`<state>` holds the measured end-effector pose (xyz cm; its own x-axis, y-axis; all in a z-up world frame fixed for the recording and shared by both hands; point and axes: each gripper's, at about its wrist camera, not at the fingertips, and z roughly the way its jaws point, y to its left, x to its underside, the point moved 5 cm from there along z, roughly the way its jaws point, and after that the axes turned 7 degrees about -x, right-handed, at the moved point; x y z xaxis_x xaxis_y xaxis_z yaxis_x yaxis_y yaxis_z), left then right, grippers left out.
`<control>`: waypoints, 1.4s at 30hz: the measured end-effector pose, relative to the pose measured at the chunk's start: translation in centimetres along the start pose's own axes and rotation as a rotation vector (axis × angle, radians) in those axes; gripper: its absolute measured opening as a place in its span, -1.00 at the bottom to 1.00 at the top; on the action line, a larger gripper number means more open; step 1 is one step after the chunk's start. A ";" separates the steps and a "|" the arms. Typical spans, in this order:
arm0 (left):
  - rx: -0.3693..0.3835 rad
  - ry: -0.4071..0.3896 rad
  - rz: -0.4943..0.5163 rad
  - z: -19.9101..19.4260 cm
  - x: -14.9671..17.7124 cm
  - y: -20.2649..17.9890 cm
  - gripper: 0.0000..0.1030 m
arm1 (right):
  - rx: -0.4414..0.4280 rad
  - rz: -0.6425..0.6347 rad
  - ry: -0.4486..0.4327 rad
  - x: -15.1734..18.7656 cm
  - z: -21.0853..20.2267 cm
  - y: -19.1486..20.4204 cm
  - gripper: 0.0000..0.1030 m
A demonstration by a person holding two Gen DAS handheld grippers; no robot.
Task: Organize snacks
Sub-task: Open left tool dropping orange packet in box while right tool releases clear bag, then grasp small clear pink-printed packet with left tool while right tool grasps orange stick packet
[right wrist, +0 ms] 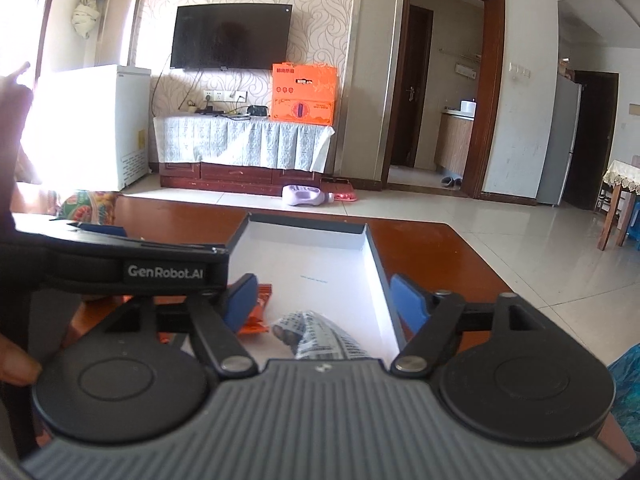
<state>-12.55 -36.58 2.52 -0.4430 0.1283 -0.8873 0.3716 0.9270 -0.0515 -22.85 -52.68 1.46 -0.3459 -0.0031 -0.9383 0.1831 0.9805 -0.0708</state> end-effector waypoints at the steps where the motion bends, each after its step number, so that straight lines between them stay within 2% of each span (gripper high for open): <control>1: -0.003 0.011 -0.012 -0.2 0.1 0.3 0.97 | -0.003 -0.003 0.000 -0.1 -0.1 0.3 0.52; 7: -0.032 0.045 -0.043 -1.9 1.1 1.4 0.97 | -0.012 -0.003 -0.002 0.0 -1.4 1.5 0.53; 12: -0.060 0.041 0.017 -4.0 2.3 1.1 0.98 | -0.020 -0.018 0.001 1.1 -3.4 1.9 0.54; 15: -0.065 0.034 0.018 -5.5 2.8 1.8 0.98 | -0.041 -0.041 -0.007 1.3 -4.2 2.3 0.54; 18: -0.049 0.051 0.000 -6.5 3.3 3.4 0.98 | -0.071 -0.014 -0.030 1.0 -4.8 2.5 0.54; 23: -0.082 0.052 0.039 -7.3 4.3 7.2 0.97 | -0.109 0.002 -0.031 0.4 -4.1 3.3 0.54; 30: -0.021 0.116 0.063 -6.4 6.6 11.8 0.94 | -0.205 -0.010 -0.036 -0.5 -3.3 6.4 0.54; 32: 0.003 0.156 0.069 -5.6 7.1 12.3 0.67 | -0.239 -0.043 -0.022 -0.5 -2.8 8.0 0.54; 33: 0.019 0.177 0.063 -5.2 7.3 12.5 0.44 | -0.254 -0.066 -0.017 -0.4 -2.7 8.8 0.54; 34: 0.036 0.199 0.052 -4.8 7.4 12.7 0.30 | -0.271 -0.087 -0.015 -0.3 -2.6 9.6 0.54; 39: 0.037 0.190 0.058 -3.8 7.5 12.4 0.27 | -0.347 -0.150 0.019 0.4 -1.5 12.6 0.53; 41: 0.022 0.185 0.063 -3.5 7.3 12.5 -0.02 | -0.366 -0.156 0.037 0.3 -0.7 12.9 0.52; 42: 0.005 0.182 0.064 -3.4 7.2 12.7 -0.43 | -0.376 -0.152 0.054 0.2 -0.2 13.0 0.51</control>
<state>-13.86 -22.68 -2.98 -0.5584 0.2494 -0.7912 0.4078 0.9131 -0.0001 -20.70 -39.90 0.36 -0.3924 -0.1529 -0.9070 -0.2196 0.9731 -0.0691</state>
